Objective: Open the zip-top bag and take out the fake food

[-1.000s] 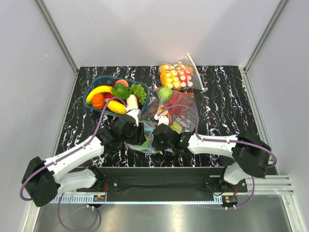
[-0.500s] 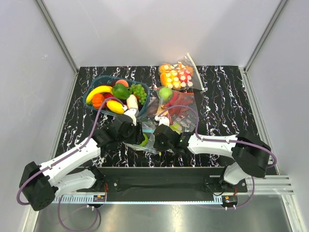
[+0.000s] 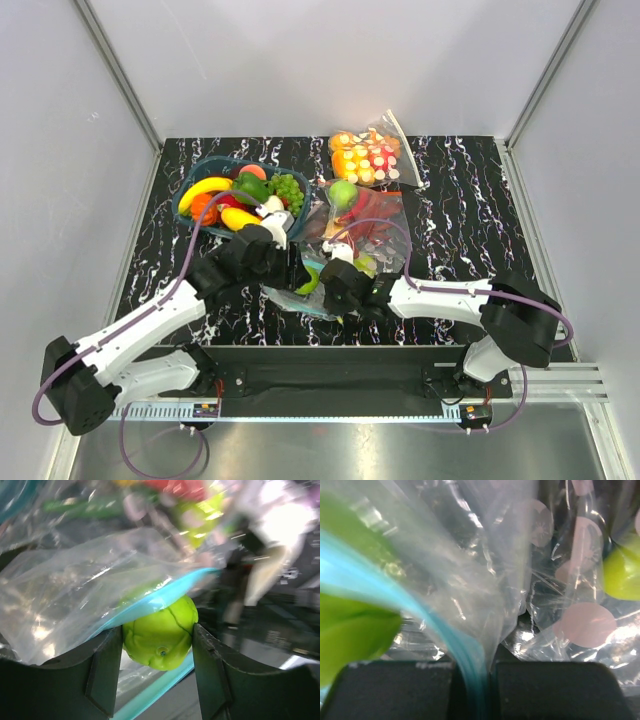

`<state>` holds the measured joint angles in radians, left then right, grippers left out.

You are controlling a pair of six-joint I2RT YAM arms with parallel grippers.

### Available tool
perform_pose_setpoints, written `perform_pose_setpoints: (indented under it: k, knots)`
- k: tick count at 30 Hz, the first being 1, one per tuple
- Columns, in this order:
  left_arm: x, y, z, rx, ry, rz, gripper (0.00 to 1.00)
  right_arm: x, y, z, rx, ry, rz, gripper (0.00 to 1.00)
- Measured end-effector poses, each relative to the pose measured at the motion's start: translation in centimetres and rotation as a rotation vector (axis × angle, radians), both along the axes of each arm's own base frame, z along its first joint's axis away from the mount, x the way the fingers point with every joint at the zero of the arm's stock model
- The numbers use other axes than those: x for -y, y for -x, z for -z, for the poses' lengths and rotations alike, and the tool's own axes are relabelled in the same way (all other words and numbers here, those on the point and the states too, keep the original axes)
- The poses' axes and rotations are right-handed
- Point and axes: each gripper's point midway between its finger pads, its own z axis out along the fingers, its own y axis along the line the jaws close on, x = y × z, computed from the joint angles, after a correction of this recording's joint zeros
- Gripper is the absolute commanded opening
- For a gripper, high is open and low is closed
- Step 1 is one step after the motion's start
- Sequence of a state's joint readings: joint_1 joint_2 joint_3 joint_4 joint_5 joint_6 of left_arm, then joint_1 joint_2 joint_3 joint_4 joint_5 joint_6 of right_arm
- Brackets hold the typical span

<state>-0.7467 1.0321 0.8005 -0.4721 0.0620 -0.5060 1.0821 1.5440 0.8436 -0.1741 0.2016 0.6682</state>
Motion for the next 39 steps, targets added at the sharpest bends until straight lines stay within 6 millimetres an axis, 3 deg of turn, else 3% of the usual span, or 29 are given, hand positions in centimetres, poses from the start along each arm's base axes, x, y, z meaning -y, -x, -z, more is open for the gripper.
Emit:
perform_pose_setpoints:
  k: [4,12,18,21,24,28,35,39]
  knots:
    - [0.9,0.2,-2.1,0.027,0.063,0.037,0.49,0.9,0.1,0.3,-0.002,0.039,0.010,0.00]
    - [1.7,0.2,-4.4,0.052,0.109,0.067,0.48,1.7,0.1,-0.9,0.015,0.042,0.021,0.00]
    - [1.8,-1.9,-11.0,0.194,0.171,0.052,0.48,2.4,0.2,-1.7,0.028,0.041,0.029,0.00]
    - [0.9,-3.4,-13.9,0.270,0.183,0.014,0.48,2.8,0.3,-1.9,0.030,0.043,0.032,0.00]
    - [-0.4,-4.8,-15.6,0.324,0.173,-0.033,0.49,3.2,0.3,-2.2,0.039,0.046,0.039,0.00]
    - [-2.2,-7.0,-15.3,0.352,0.089,-0.116,0.49,3.7,0.5,-2.8,0.041,0.046,0.041,0.00]
    - [-5.6,-11.7,-10.6,0.312,-0.138,-0.279,0.49,5.2,1.1,-4.3,0.059,0.030,0.051,0.00]
    - [-8.2,-13.3,-9.9,0.313,-0.201,-0.361,0.49,5.7,1.1,-5.2,0.075,0.020,0.060,0.00]
